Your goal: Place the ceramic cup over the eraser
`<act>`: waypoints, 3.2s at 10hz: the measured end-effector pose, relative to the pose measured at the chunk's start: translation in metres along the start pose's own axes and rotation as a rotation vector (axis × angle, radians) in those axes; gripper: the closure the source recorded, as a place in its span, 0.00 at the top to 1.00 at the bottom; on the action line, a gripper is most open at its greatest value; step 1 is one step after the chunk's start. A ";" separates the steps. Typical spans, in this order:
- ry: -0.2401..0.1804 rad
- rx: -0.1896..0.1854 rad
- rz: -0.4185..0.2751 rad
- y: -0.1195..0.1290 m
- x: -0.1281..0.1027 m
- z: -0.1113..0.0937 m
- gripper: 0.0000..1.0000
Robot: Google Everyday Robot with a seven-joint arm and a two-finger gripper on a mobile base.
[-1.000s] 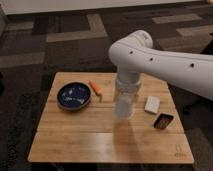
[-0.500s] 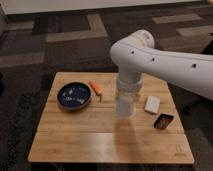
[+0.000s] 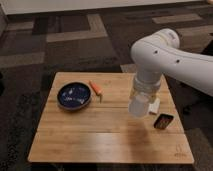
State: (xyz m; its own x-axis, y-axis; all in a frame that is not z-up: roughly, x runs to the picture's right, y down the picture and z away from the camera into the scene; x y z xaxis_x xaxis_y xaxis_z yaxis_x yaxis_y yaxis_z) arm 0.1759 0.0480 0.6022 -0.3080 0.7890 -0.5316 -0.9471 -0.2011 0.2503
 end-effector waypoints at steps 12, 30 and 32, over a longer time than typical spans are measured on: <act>-0.018 0.076 0.214 -0.104 -0.020 -0.010 0.00; 0.079 0.015 0.226 -0.117 -0.014 0.047 0.00; 0.085 0.010 0.228 -0.119 -0.014 0.052 0.00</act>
State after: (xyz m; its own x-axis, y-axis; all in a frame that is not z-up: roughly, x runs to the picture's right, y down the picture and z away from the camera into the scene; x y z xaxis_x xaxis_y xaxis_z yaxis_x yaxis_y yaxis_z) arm 0.2979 0.0910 0.6224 -0.5209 0.6722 -0.5261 -0.8512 -0.3626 0.3795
